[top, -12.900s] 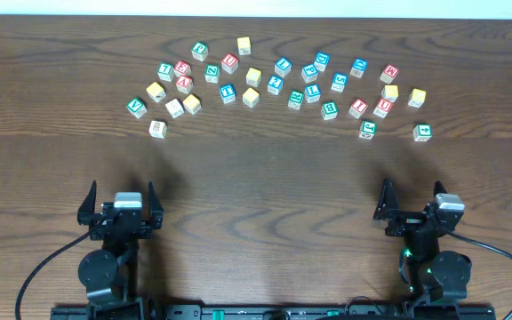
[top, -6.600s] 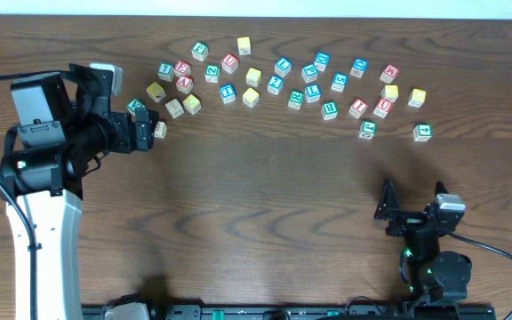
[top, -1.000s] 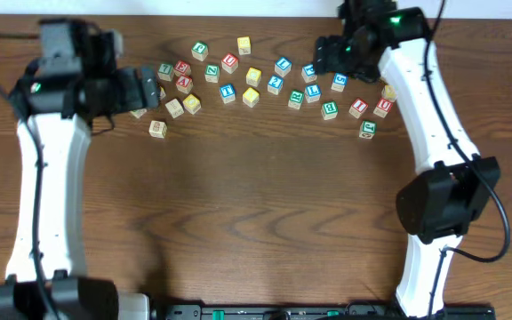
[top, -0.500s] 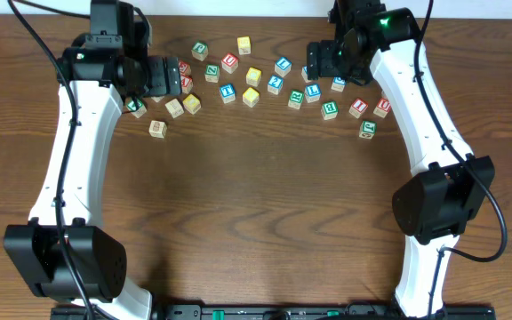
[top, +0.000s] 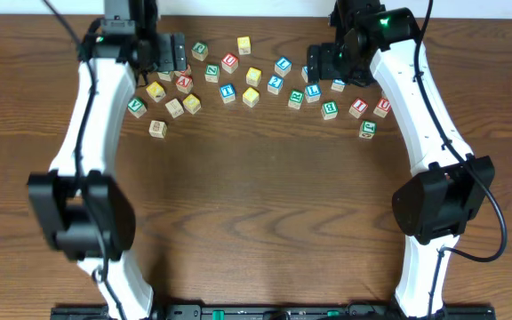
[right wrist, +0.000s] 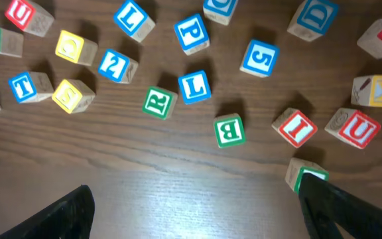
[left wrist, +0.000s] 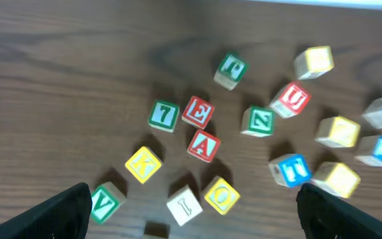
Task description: Spell out AI2
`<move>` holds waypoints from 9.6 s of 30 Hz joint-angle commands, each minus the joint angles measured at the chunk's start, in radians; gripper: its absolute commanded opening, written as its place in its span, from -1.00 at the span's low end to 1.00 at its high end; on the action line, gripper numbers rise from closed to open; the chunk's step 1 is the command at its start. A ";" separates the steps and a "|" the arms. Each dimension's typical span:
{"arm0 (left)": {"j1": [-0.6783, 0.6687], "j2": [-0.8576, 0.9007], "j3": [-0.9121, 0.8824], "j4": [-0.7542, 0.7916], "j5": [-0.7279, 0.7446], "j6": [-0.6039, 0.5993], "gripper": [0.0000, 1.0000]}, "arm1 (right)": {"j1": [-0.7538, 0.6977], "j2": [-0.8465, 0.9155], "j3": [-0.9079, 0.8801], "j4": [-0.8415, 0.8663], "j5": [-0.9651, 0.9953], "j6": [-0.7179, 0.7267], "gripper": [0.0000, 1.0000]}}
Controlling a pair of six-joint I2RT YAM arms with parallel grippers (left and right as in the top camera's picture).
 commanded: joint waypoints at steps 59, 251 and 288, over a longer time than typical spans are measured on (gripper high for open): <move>-0.051 0.423 0.155 0.047 -0.055 0.137 0.07 | 0.007 -0.002 -0.012 -0.046 0.045 -0.009 0.94; -0.436 0.051 -0.559 0.335 -0.065 -0.285 -0.41 | 0.011 -0.002 -0.012 -0.039 0.098 -0.009 0.98; -0.436 -0.014 -0.515 0.282 -0.181 -0.263 0.06 | 0.011 -0.002 -0.012 -0.042 0.098 -0.009 0.98</move>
